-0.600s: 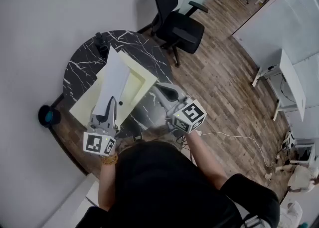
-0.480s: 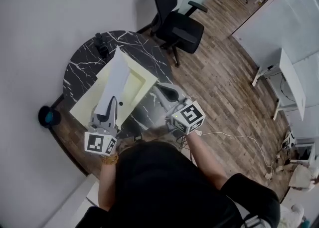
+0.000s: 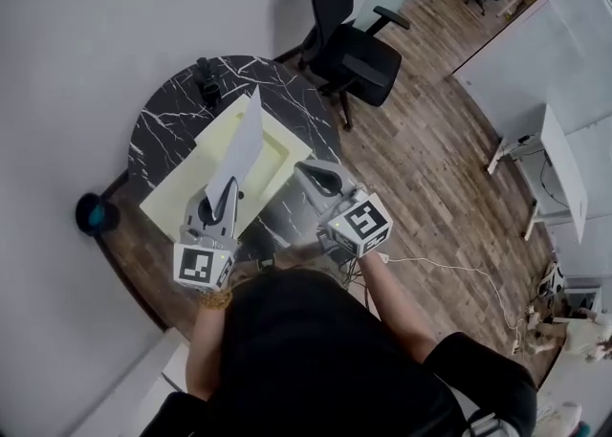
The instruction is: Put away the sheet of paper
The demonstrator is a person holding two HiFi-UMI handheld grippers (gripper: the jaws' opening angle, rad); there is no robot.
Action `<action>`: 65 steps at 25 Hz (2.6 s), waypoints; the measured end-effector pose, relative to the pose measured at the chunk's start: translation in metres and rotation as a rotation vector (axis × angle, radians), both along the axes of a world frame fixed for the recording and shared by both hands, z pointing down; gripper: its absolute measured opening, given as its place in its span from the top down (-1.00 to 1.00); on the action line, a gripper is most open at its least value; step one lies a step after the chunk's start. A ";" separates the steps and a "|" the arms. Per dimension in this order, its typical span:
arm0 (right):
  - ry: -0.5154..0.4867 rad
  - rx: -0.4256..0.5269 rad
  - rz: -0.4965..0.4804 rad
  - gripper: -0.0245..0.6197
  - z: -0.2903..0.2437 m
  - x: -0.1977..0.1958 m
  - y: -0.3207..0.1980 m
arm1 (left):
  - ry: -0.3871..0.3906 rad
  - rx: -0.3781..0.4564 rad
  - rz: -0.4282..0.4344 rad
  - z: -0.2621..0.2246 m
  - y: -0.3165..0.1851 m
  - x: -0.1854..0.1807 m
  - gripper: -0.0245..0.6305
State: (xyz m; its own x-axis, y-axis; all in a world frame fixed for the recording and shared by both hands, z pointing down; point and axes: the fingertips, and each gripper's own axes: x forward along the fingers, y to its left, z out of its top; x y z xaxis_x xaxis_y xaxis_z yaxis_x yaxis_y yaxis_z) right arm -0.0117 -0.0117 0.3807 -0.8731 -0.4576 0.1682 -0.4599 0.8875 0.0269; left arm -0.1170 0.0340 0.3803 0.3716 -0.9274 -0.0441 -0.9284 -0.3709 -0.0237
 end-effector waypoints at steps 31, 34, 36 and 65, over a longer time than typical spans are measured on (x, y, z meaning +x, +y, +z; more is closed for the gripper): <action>0.015 -0.168 0.210 0.93 0.058 0.105 -0.016 | 0.010 -0.078 0.136 0.039 0.005 0.027 0.91; 0.009 -0.164 0.198 0.93 0.054 0.103 -0.021 | 0.023 -0.085 0.138 0.042 -0.001 0.027 0.91; 0.013 -0.158 0.191 0.93 0.053 0.103 -0.023 | 0.044 -0.087 0.154 0.046 -0.007 0.030 0.91; 0.041 -0.167 0.212 0.93 0.061 0.094 -0.051 | 0.255 -0.127 0.273 0.062 -0.080 0.054 0.91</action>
